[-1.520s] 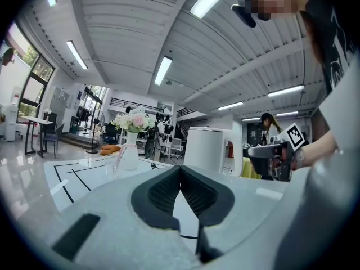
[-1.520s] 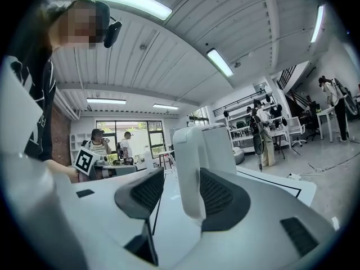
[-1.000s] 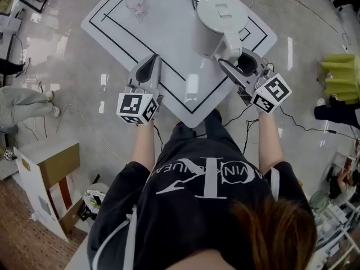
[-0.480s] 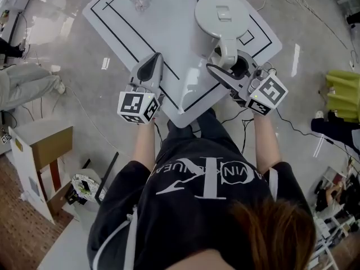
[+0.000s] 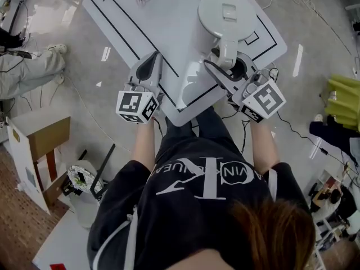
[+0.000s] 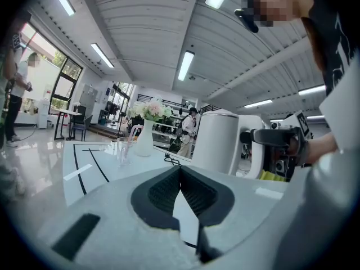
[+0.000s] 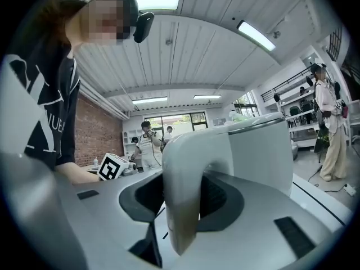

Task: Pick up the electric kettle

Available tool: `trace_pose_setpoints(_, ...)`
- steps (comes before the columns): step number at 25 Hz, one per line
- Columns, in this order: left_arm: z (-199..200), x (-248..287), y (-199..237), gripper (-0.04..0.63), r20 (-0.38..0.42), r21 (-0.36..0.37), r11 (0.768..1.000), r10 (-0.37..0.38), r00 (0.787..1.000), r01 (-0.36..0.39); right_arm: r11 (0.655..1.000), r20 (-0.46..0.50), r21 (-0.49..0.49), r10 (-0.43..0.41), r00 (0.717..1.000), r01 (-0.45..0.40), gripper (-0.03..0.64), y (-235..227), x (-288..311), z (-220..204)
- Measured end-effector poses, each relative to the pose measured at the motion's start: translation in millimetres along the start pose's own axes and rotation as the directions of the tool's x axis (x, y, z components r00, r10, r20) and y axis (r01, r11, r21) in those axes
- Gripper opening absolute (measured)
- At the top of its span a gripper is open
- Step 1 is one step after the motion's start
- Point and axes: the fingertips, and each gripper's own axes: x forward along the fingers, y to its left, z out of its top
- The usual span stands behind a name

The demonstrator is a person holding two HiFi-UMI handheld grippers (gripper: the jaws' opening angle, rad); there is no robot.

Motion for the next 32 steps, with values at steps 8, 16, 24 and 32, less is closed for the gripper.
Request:
trace_pose_setpoints(8, -9, -2, 3, 0.006, -0.018, -0.022, 1.000, 0.005, 1.000, -0.006, 1.000, 0.113, -0.025, -0.004, 0.994, 0.007, 0.130, 0, 1, 9)
trace_pose_setpoints(16, -5, -10, 17, 0.006, -0.019, -0.023, 0.999, 0.025, 1.000, -0.026, 1.000, 0.217, 0.020, -0.023, 0.976, 0.019, 0.127, -11, 8, 26)
trace_pose_setpoints(24, 6, -15, 25, 0.006, -0.001, -0.015, 1.000, 0.024, 1.000, -0.024, 0.998, 0.251, 0.050, -0.052, 0.967, 0.041, 0.127, -19, 12, 38)
trace_pose_setpoints(32, 13, -17, 26, 0.006, 0.014, -0.002, 1.000, 0.019, 1.000, -0.019, 0.999, 0.270, 0.021, -0.044, 0.962, 0.039, 0.127, -16, 11, 49)
